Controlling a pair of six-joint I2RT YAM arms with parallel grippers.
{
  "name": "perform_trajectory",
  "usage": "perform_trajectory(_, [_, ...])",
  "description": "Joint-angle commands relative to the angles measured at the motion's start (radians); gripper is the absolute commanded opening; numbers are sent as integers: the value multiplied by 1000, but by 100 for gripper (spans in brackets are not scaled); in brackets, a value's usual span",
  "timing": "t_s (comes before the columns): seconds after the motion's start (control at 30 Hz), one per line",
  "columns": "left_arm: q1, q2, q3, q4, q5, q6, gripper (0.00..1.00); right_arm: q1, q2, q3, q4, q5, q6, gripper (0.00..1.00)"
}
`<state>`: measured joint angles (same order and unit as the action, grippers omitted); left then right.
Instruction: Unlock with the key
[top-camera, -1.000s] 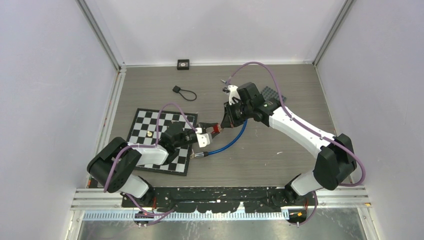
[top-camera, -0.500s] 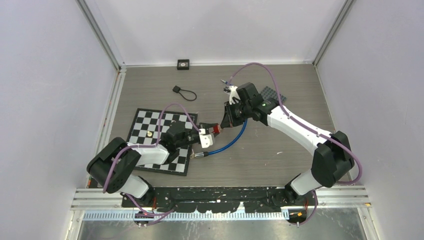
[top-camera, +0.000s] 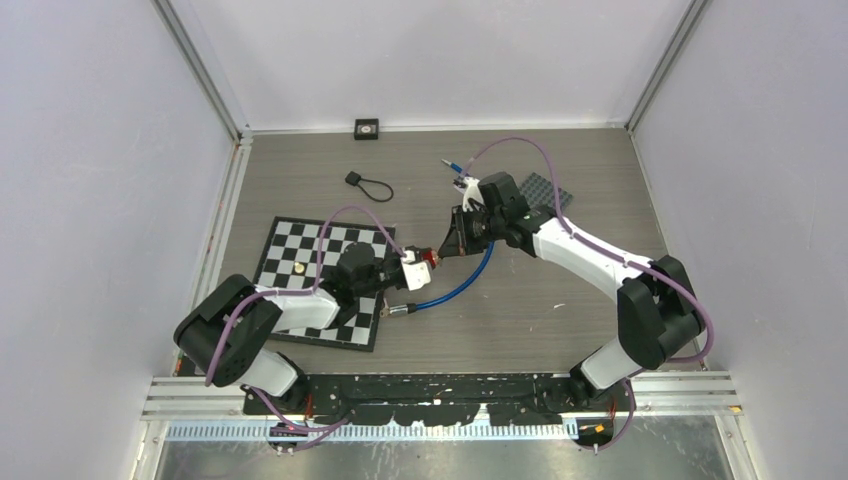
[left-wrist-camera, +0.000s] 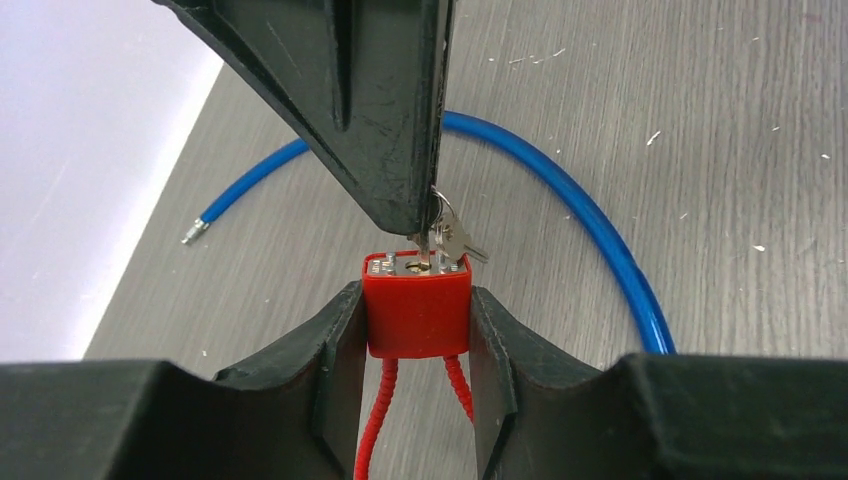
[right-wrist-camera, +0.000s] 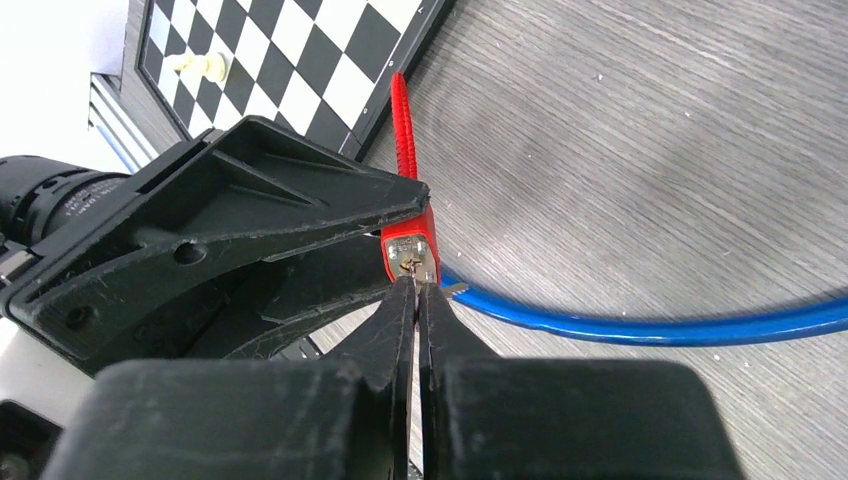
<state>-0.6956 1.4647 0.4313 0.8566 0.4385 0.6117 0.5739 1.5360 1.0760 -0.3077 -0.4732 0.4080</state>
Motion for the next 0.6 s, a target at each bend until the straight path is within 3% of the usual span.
perform_trajectory(0.0, [-16, -36, 86, 66, 77, -75, 0, 17, -47, -10, 80, -54, -71, 0])
perform_trajectory(0.33, [4, -45, 118, -2, 113, -124, 0, 22, -78, -42, 104, -72, -108, 1])
perform_trajectory(0.57, [-7, -53, 125, -38, 31, -26, 0, 22, -26, -20, 98, -33, -11, 1])
